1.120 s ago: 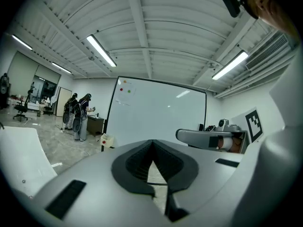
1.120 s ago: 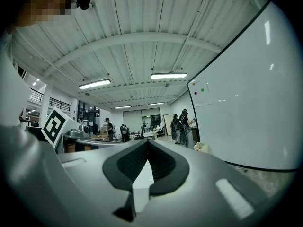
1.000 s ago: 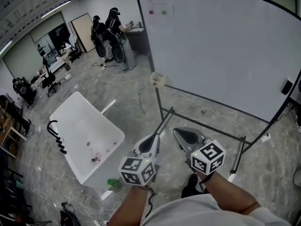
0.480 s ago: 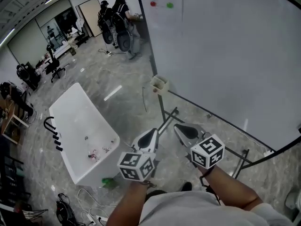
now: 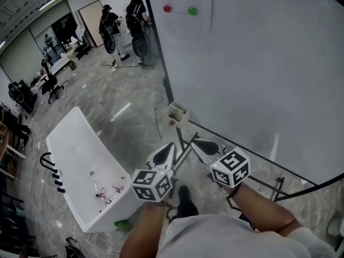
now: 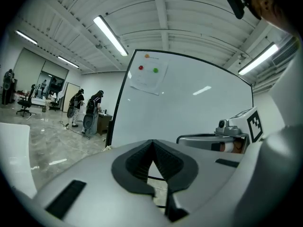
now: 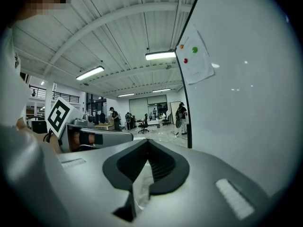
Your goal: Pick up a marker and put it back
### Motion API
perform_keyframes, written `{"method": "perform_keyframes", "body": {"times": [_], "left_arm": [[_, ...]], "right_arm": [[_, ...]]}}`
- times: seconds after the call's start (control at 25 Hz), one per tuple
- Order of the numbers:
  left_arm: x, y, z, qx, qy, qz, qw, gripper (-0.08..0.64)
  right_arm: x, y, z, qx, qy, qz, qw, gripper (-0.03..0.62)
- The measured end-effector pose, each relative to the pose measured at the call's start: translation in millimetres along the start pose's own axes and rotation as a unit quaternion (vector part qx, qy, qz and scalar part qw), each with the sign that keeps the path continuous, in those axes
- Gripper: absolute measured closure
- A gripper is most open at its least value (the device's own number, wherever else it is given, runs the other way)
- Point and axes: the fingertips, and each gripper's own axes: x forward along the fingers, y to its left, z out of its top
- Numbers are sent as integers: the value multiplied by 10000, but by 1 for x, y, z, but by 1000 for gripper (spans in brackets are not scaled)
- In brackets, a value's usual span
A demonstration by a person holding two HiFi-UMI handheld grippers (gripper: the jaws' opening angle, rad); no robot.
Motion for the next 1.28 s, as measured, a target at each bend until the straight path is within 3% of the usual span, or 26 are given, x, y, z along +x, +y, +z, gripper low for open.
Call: {"method": "perform_keyframes", "body": {"times": [0.36, 0.52, 0.76, 0.96, 1.28], "left_arm": [[134, 122, 25, 41, 441, -402, 9982, 558], [165, 173, 25, -12, 616, -545, 9966, 558], [196, 214, 12, -195, 842, -756, 9934, 558], [216, 241, -6, -408, 981, -839, 9908, 558], [227, 278, -26, -667, 1130, -754, 9885, 558]], "right_arm": [[152, -115, 6, -108, 497, -337, 9981, 589], [216, -145, -6, -224, 786, -563, 9951, 588], [278, -180, -48, -588, 1583, -754, 9828, 566], [321, -201, -97, -956, 2418, -674, 9632, 526], [366, -231, -148, -2079, 3323, -757, 9168, 523]]}}
